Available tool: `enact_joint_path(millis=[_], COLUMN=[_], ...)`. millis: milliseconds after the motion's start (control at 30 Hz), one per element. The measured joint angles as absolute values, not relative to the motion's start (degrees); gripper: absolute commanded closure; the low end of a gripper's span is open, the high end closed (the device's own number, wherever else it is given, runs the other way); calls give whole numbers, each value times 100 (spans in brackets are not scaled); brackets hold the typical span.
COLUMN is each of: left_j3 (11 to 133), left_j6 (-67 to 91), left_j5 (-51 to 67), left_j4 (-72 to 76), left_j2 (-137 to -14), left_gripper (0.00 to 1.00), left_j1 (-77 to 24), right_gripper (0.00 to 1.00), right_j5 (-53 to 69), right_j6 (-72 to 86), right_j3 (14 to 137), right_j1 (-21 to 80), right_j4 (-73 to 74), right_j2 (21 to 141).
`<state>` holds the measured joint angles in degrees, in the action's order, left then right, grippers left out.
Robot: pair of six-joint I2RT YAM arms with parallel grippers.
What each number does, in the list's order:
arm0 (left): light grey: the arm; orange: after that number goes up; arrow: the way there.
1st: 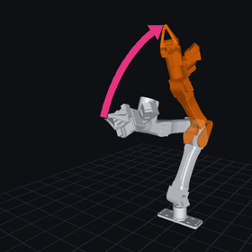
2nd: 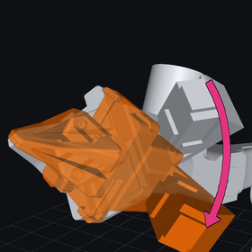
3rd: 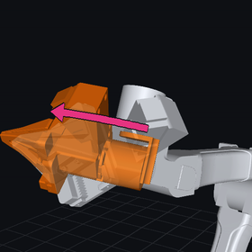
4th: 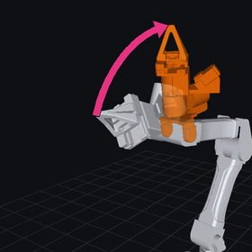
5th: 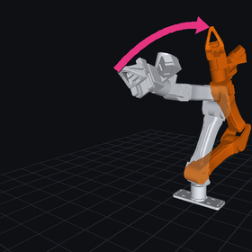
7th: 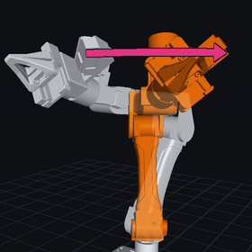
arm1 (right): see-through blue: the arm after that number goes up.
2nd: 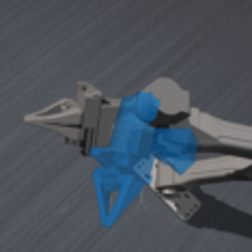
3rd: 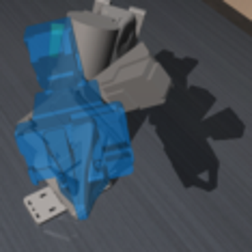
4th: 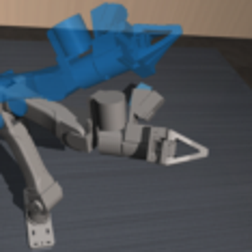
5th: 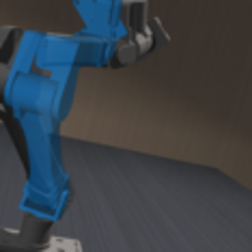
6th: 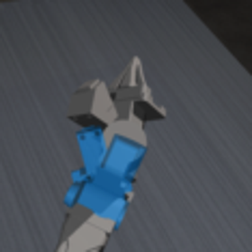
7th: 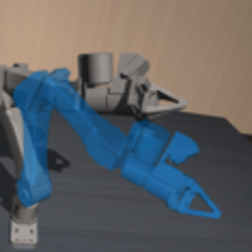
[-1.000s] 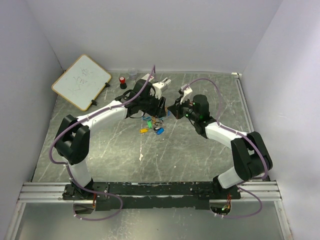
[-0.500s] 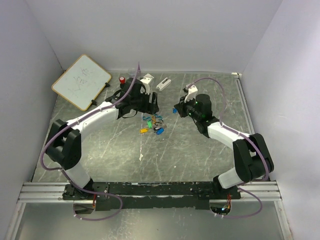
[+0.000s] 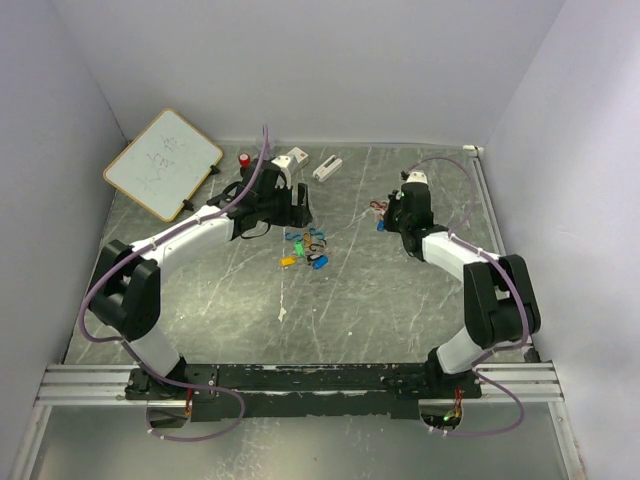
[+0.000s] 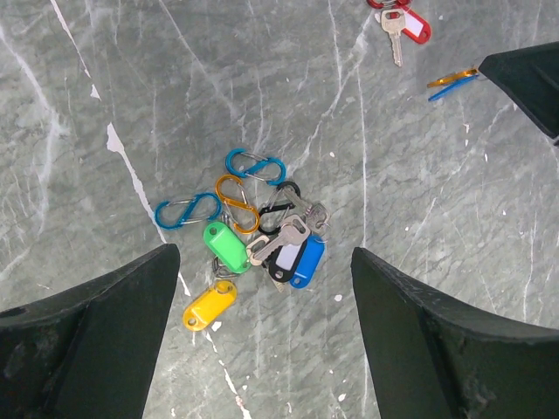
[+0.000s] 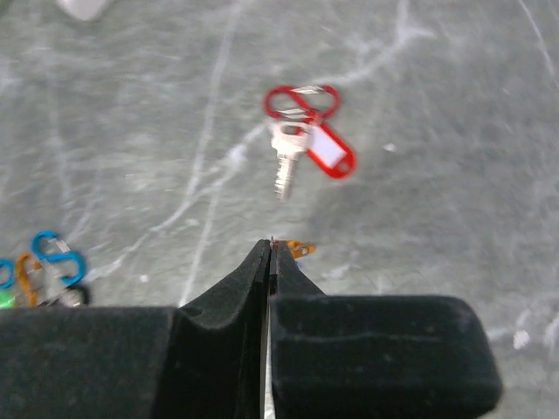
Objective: Put the keys on the keyring
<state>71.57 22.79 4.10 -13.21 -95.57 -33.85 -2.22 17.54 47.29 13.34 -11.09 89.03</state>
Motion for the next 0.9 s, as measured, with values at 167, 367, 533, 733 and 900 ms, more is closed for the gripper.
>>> enact_joint_path(millis=[167, 367, 533, 733, 900], left_j3=[7157, 7157, 7157, 7155, 7148], left_j6=[2311, 2344, 2364, 2383, 2408], left_j5=[405, 405, 405, 405, 399], left_j4=[-1319, -1317, -1317, -1310, -1308], left_j2=[-9564, -9568, -9570, -9570, -9570], left_gripper=[10, 10, 10, 1, 1], left_j1=[-3385, -3385, -3385, -3385, -3385], right_gripper=[100, 100, 100, 36, 30], right_j5=[-755, -1157, -1334, -1365, -1275], right_j6=[2045, 2152, 2165, 2018, 1914], right_j3=[4952, 5207, 5693, 6082, 6112], right_j1=[1155, 921, 545, 198, 180], right_j4=[-626, -475, -486, -637, -716], right_j2=[9330, 9601, 9937, 10339, 10394])
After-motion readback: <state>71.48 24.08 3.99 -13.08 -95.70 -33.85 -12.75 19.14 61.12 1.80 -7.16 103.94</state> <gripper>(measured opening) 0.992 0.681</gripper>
